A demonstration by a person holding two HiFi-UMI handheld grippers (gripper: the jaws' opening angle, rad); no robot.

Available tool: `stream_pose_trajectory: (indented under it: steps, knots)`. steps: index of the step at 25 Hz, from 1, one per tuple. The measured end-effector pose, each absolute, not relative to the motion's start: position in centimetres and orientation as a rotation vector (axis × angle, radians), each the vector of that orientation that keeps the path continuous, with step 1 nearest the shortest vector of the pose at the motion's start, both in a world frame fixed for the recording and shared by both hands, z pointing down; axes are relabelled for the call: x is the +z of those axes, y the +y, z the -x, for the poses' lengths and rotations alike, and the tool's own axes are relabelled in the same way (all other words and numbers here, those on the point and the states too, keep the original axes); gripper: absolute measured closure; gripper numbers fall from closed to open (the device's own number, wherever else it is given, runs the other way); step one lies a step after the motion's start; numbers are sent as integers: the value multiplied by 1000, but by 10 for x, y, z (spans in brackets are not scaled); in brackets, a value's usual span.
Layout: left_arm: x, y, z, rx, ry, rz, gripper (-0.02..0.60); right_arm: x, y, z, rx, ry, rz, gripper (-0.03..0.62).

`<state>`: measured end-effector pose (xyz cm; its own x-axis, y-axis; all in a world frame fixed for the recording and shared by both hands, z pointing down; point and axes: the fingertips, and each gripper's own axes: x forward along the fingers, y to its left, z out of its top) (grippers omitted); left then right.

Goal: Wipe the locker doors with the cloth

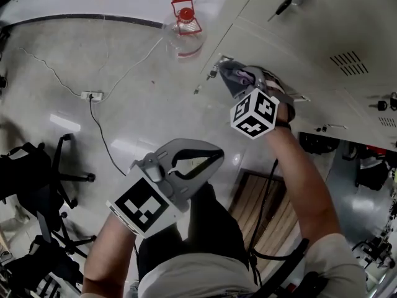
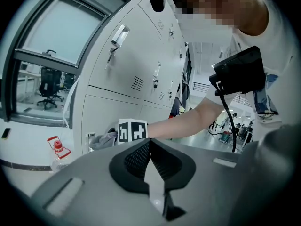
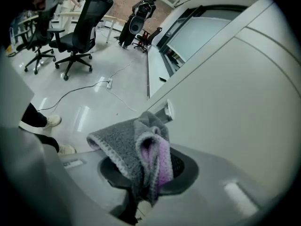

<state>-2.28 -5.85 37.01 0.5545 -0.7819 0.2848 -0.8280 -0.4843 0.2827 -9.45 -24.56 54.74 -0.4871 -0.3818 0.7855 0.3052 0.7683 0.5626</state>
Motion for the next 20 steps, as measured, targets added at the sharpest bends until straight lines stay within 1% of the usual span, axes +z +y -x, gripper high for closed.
stream_pose_trajectory:
  steps: [9, 15, 20]
  knots:
    - [383, -57, 25, 179, -1307, -2376, 578, 638, -246, 92, -785, -1825, 8, 507]
    - [388, -60, 28, 171, -1322, -2357, 577, 676, -244, 96, -754, -1802, 50, 507]
    - [390, -62, 29, 167, -1329, -2351, 577, 710, -246, 85, -698, -1764, 67, 507]
